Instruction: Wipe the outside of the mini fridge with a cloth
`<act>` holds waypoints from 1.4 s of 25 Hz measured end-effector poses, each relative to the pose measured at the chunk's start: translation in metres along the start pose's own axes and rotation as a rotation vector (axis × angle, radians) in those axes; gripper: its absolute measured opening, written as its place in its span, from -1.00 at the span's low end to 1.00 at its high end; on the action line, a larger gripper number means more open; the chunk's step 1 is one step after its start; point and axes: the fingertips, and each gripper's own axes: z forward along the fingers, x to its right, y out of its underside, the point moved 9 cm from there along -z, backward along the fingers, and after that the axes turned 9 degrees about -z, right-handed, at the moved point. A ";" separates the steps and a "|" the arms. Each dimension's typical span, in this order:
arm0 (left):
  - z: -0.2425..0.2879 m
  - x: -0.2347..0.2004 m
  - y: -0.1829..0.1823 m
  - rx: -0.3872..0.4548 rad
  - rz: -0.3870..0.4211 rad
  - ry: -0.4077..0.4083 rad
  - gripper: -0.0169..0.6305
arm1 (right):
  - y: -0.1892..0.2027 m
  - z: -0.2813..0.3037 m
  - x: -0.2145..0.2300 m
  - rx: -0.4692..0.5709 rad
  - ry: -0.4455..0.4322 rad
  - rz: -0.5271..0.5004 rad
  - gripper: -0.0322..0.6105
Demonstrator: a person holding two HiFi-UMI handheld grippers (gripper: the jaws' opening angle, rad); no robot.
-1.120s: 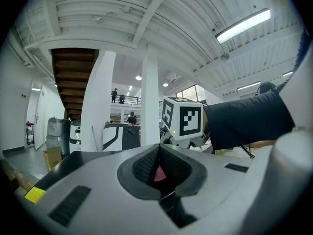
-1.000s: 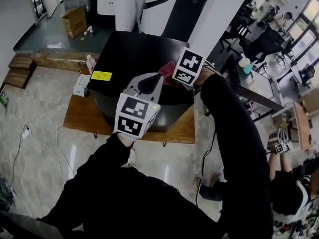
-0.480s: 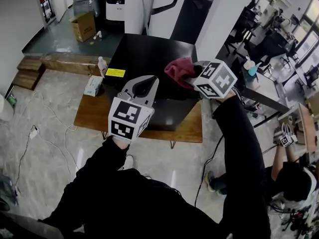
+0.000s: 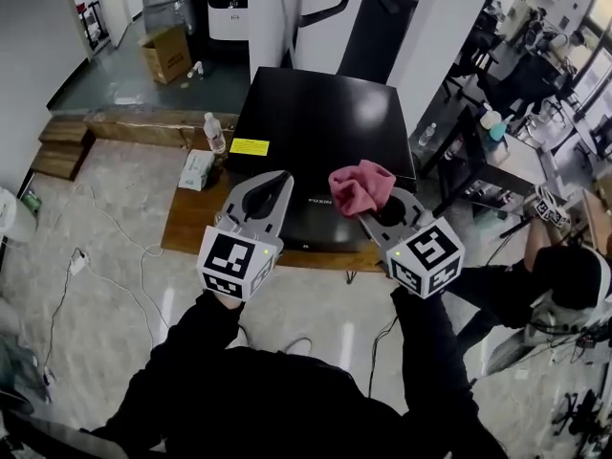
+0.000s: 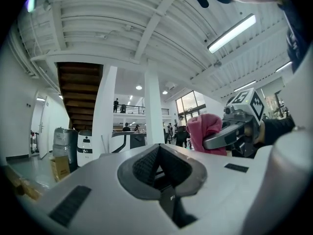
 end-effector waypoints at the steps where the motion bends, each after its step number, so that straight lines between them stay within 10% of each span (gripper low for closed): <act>1: -0.008 -0.008 0.003 0.004 0.000 -0.003 -0.93 | 0.000 0.007 -0.013 0.023 0.009 0.023 -0.73; 10: -0.067 -0.093 0.042 -0.044 -0.043 0.004 -0.93 | 0.014 0.103 -0.119 0.053 0.091 0.106 -0.73; 21: -0.088 -0.163 0.083 -0.098 -0.097 0.052 -0.93 | 0.025 0.225 -0.150 -0.346 0.367 -0.591 -0.73; 35: -0.076 -0.185 0.177 -0.176 -0.152 0.116 -0.93 | 0.109 0.274 -0.174 -0.473 0.344 -0.688 -0.74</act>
